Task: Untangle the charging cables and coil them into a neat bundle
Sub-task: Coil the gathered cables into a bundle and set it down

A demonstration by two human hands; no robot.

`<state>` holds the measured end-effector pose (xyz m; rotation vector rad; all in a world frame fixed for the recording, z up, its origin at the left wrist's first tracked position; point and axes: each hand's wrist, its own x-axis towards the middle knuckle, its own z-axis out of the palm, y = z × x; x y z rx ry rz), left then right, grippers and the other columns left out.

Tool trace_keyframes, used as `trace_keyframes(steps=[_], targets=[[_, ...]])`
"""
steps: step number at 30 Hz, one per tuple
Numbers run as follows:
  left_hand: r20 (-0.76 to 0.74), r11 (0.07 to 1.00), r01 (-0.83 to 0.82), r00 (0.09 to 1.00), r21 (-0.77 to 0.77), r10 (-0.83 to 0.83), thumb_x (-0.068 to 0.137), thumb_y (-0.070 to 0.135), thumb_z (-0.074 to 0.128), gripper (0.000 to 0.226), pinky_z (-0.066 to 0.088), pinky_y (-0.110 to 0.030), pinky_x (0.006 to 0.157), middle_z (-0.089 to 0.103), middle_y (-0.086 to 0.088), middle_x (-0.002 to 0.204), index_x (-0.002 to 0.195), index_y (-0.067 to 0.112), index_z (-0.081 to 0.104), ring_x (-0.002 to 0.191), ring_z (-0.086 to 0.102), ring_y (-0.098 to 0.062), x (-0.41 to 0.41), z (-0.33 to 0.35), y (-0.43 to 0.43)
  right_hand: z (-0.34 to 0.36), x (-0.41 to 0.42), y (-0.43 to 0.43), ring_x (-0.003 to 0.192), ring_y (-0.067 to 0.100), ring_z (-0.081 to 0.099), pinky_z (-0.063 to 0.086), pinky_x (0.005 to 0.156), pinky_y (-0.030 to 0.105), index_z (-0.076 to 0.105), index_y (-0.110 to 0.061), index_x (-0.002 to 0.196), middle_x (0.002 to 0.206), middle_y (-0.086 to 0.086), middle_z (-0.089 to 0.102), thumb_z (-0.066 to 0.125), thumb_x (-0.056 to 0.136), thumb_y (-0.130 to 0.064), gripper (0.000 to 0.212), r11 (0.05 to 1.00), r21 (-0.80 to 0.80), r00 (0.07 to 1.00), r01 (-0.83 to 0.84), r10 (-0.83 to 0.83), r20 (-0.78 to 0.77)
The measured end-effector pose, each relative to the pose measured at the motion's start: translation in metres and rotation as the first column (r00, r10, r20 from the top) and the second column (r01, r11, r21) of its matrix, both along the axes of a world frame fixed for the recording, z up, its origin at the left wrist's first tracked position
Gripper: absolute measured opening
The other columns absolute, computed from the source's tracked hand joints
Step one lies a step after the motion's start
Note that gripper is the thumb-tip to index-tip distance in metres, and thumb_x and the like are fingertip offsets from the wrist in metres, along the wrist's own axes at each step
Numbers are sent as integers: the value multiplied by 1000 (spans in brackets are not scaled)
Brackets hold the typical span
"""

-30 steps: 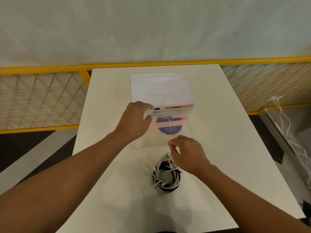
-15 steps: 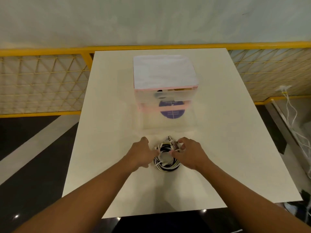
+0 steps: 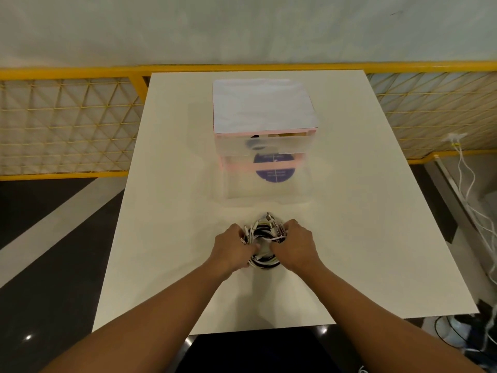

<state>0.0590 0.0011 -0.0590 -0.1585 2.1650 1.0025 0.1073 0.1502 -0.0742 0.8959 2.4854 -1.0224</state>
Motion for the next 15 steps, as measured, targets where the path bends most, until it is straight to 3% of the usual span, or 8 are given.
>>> trace_keyframes(steps=[3,7,12,15], targets=[[-26,1000,7,1000,-21,-7,76,33,82,45,62,-43,74,62,-6,99,105,13,53,85,69,-27,3,-1,2,2,3,-3,92,25,64,57,82,40,55,-9,114,103,7,66,74,79,-20,41,999,-38,999,3,-5,-49],[-40,998,5,999,-61,-8,59,48,70,61,61,-47,73,63,-9,99,105,13,51,85,68,-31,6,1,6,6,4,-7,93,23,63,54,79,33,58,-10,115,103,7,65,73,80,-16,39,993,-115,991,16,-31,-133],[-23,999,-17,1000,-32,16,60,33,76,61,61,-46,76,63,-8,104,112,13,51,93,66,-30,5,6,5,10,4,-3,82,22,64,48,66,26,67,-12,97,88,4,69,71,80,-15,18,981,-193,987,26,-56,-154],[-35,999,-39,999,-19,38,69,23,82,53,61,-45,76,63,-7,104,112,13,52,92,66,-27,3,9,5,10,1,0,86,22,61,44,65,23,68,-13,98,95,6,65,70,84,-16,15,982,-187,985,-9,-23,-169]])
